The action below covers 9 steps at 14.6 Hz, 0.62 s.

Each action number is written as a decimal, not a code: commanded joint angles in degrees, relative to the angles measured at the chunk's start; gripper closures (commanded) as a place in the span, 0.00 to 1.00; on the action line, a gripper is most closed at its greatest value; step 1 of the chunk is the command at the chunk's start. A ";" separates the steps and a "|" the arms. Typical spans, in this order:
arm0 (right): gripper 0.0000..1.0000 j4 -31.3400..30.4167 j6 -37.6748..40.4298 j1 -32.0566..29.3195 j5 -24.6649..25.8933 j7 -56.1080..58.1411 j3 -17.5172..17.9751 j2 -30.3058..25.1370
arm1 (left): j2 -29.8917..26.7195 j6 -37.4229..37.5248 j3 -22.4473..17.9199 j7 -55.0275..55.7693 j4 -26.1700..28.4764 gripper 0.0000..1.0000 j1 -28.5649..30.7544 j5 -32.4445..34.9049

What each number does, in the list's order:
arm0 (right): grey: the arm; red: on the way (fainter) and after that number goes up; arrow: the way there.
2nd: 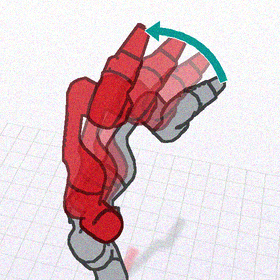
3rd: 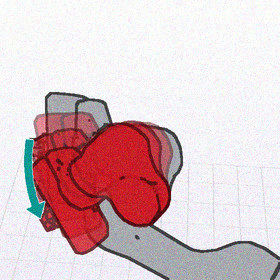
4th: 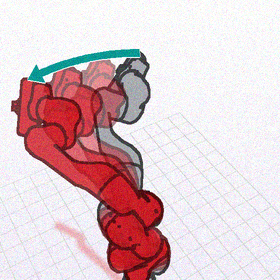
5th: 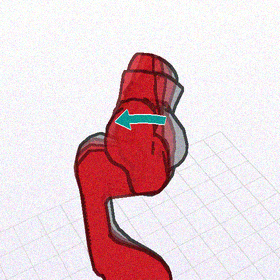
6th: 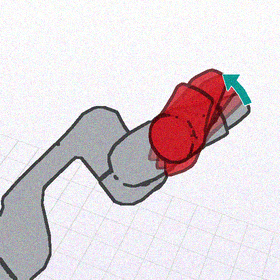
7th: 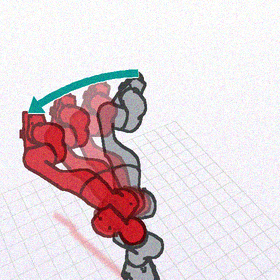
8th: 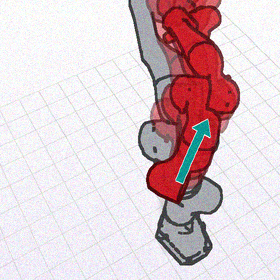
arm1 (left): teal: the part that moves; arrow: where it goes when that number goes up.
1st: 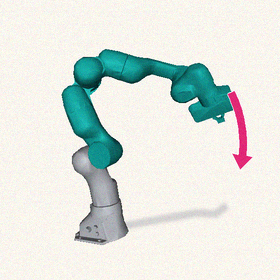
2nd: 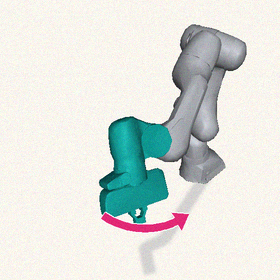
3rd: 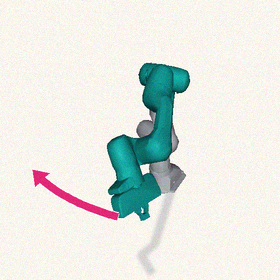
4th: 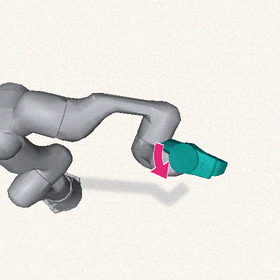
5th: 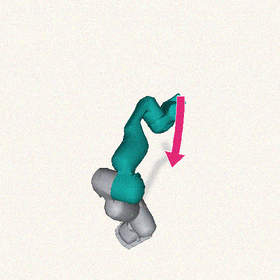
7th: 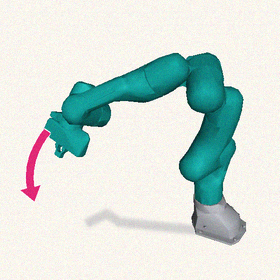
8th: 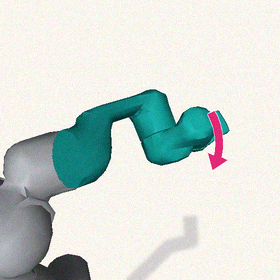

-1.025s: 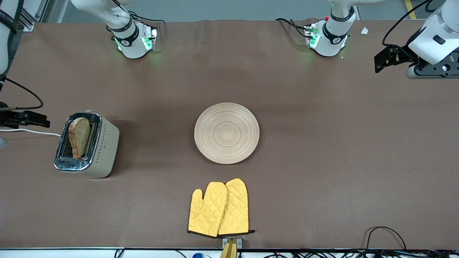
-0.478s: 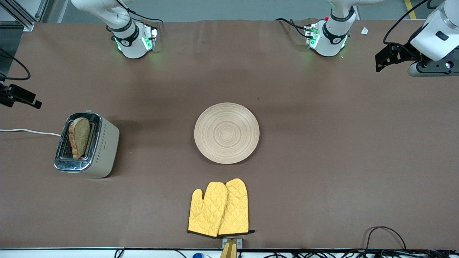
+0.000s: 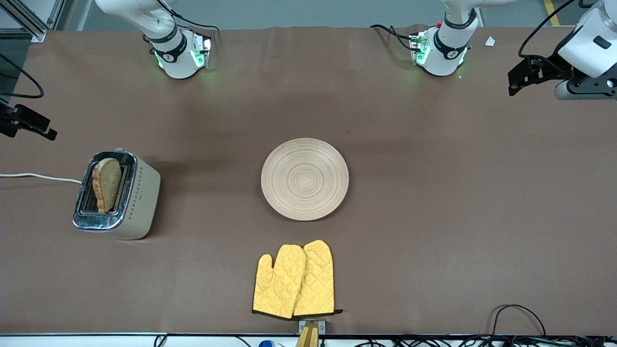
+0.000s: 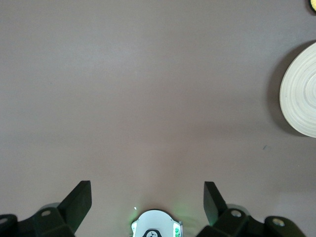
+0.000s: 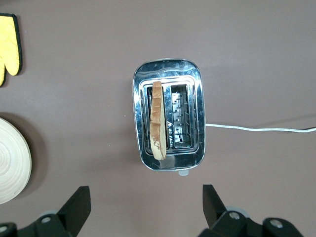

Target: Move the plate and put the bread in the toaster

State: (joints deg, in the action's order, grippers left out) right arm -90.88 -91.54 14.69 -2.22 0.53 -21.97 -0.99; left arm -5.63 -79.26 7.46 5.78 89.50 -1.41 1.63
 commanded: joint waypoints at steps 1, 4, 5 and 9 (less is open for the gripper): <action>0.00 1.05 0.75 0.17 0.55 -1.32 0.18 -0.42 | 0.54 1.04 -0.25 -0.07 -2.14 0.00 0.35 -0.22; 0.00 2.98 0.92 -0.01 0.29 -1.15 0.26 -0.15 | 0.54 1.12 -0.25 -0.07 -2.05 0.00 0.27 -0.40; 0.00 2.99 1.01 -0.71 0.29 -1.32 1.22 0.37 | 0.54 1.12 -0.25 0.02 -2.05 0.00 0.18 -0.40; 0.00 2.99 1.01 -20.42 0.46 -1.41 22.35 0.29 | 0.62 1.91 -0.25 0.02 -2.05 0.00 0.18 -0.31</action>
State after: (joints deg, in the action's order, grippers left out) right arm -88.59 -91.22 5.49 -2.21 0.06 -11.18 -0.88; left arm -5.60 -78.69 7.14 5.78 88.86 -1.35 1.63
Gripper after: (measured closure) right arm 0.000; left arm 0.000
